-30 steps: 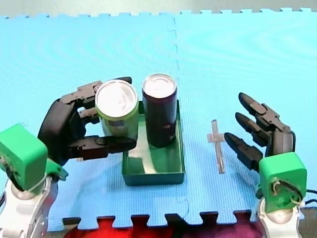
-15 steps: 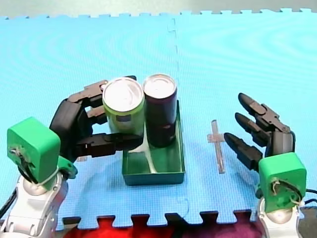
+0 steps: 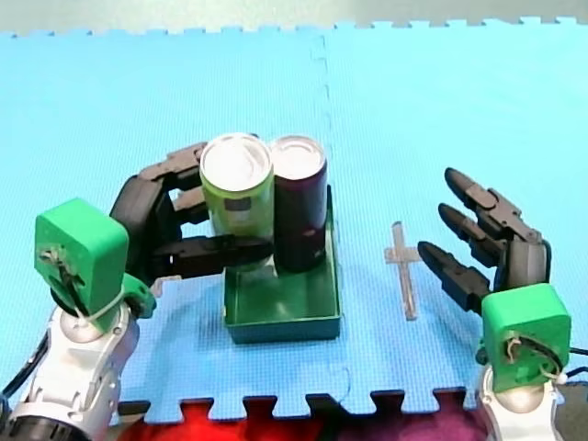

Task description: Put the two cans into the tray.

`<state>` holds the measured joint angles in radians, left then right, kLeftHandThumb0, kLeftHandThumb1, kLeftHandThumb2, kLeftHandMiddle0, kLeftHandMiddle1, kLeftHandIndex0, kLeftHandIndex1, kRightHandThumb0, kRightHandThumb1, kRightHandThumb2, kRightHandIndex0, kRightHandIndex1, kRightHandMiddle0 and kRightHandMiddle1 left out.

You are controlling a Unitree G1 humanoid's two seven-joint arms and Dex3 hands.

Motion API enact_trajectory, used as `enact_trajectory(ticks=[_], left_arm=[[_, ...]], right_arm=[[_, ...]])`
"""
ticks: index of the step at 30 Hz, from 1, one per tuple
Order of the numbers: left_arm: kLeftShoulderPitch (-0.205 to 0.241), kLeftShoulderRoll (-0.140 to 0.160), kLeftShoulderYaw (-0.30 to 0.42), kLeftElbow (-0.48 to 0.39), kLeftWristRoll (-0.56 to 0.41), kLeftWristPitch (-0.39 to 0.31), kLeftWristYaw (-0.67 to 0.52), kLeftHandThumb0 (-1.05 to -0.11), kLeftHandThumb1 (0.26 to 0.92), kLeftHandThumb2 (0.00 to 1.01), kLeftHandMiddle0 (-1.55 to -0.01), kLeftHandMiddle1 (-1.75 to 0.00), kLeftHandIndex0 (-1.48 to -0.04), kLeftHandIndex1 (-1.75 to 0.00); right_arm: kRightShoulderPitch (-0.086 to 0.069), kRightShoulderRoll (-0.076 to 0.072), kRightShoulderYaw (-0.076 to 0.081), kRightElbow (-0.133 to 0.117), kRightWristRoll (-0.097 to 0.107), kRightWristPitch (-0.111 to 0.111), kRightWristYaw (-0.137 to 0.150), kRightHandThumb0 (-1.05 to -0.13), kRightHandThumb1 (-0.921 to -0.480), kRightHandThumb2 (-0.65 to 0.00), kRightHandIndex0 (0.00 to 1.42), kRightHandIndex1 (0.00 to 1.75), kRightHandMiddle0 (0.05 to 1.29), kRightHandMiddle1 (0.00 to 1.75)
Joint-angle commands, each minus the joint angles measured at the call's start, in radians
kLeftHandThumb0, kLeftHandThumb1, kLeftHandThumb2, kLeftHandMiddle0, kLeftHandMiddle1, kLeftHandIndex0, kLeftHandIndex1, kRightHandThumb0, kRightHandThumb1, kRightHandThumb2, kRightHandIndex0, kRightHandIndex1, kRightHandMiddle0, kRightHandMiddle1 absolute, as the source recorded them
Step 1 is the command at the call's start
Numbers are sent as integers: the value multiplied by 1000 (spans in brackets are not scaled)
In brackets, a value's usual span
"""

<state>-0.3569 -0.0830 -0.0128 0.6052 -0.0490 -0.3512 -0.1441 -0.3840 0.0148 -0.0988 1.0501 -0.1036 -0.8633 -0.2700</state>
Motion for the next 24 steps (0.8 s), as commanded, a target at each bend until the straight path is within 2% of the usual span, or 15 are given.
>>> enact_trajectory(ticks=[1, 4, 8, 17, 21, 24], left_arm=[[-4, -3, 2, 12, -7, 9, -5, -348, 809, 0, -1361, -1, -1209, -1], [-5, -5, 2, 10, -11, 8, -12, -348, 808, 0, -1360, 0, -1209, -1], [4, -11, -2, -7, -12, 10, -20, -349, 807, 0, -1358, 0, -1208, 0], [25, -27, -18, -22, 6, 10, -10, -347, 806, 0, -1360, -1, -1210, -1], [59, -21, -38, -85, 25, 38, -6, -346, 806, 0, -1361, -1, -1211, -1], [104, -16, -52, -143, 30, 57, -12, -346, 806, 0, -1363, -2, -1213, -1]], right_arm=[[2, -8, 3, -5, -9, 6, -14, -425, -709, -3, 866, 0, 803, 0], [0, -11, 8, -2, -19, 10, -30, -398, -716, -4, 863, 0, 801, 0], [-8, -16, 7, 14, -26, 6, -48, -364, -725, -5, 867, 2, 801, 1], [-18, -17, 0, 39, -19, -13, -61, -289, -743, -6, 879, 4, 808, 2], [-18, -18, 0, 40, -19, -14, -62, -283, -749, -6, 879, 2, 808, 1], [-16, -18, 1, 39, -20, -15, -63, -280, -754, -5, 879, 2, 807, 0]])
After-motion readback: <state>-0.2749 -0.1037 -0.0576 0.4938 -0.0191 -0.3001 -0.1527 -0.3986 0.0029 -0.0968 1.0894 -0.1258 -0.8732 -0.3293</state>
